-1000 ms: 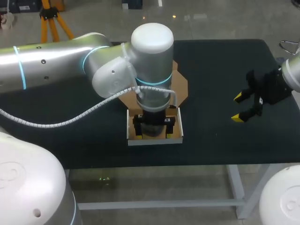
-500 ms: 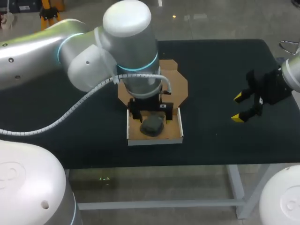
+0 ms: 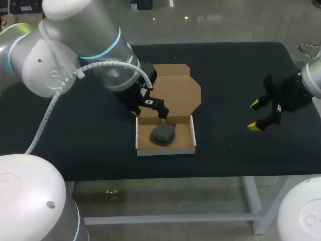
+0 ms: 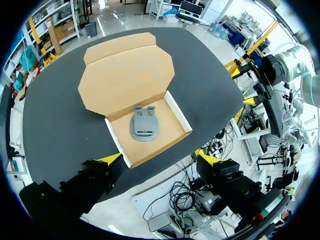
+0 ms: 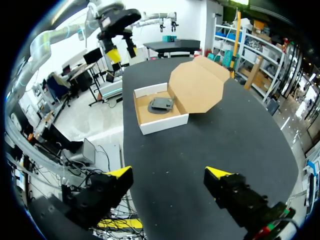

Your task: Assemble the packaging by folding the flat box into shape, placing the metal phone stand inside, and closing the box properly

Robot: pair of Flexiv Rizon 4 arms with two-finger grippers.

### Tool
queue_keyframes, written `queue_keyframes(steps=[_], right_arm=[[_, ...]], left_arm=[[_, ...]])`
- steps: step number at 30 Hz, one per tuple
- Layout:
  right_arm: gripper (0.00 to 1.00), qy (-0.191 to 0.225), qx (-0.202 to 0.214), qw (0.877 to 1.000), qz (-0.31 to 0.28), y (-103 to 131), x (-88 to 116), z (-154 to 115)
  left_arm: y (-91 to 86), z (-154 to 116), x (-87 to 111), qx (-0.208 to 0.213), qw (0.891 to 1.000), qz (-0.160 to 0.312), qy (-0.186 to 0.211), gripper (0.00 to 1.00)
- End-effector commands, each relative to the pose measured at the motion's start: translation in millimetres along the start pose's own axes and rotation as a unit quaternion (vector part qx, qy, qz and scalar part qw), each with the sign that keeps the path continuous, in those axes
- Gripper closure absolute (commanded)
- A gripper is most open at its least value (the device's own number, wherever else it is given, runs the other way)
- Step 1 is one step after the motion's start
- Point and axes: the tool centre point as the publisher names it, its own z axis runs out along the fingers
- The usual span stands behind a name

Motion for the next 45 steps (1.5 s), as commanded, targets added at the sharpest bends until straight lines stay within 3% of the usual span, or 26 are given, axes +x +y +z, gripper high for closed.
queue_keyframes(steps=[1, 17, 19, 21, 24, 31, 45], right_arm=[[0.0, 0.0, -0.001, 1.0, -0.001, -1, 0, 0], [0.0, 0.0, -0.001, 1.0, -0.001, -1, 0, 0], [0.0, 0.0, -0.001, 1.0, -0.001, -1, 0, 0], [0.0, 0.007, 0.0, 1.0, -0.012, 4, -7, 0], [0.0, 0.019, 0.002, 0.999, -0.027, 12, -17, 0], [0.0, 0.04, 0.008, 0.998, -0.051, 29, -37, -5], [0.0, 0.066, 0.025, 0.994, -0.084, 64, -59, -9]], left_arm=[[10.0, -21, -12.1, 0.007, 0.989, 0.073, 0.125, 0.0], [10.0, -21, -12.1, 0.007, 0.989, 0.073, 0.125, 0.0], [19.2, -26, -20.0, 0.017, 0.987, 0.081, 0.138, 0.0], [23.4, -33, -26.5, 0.043, 0.977, 0.089, 0.188, 0.0], [26.9, -37, -36.6, 0.064, 0.968, 0.107, 0.216, 0.0], [21.3, -36, -67.3, 0.096, 0.964, 0.11, 0.221, 0.0], [-9.6, -17, -116.3, 0.142, 0.954, 0.155, 0.214, 0.0]])
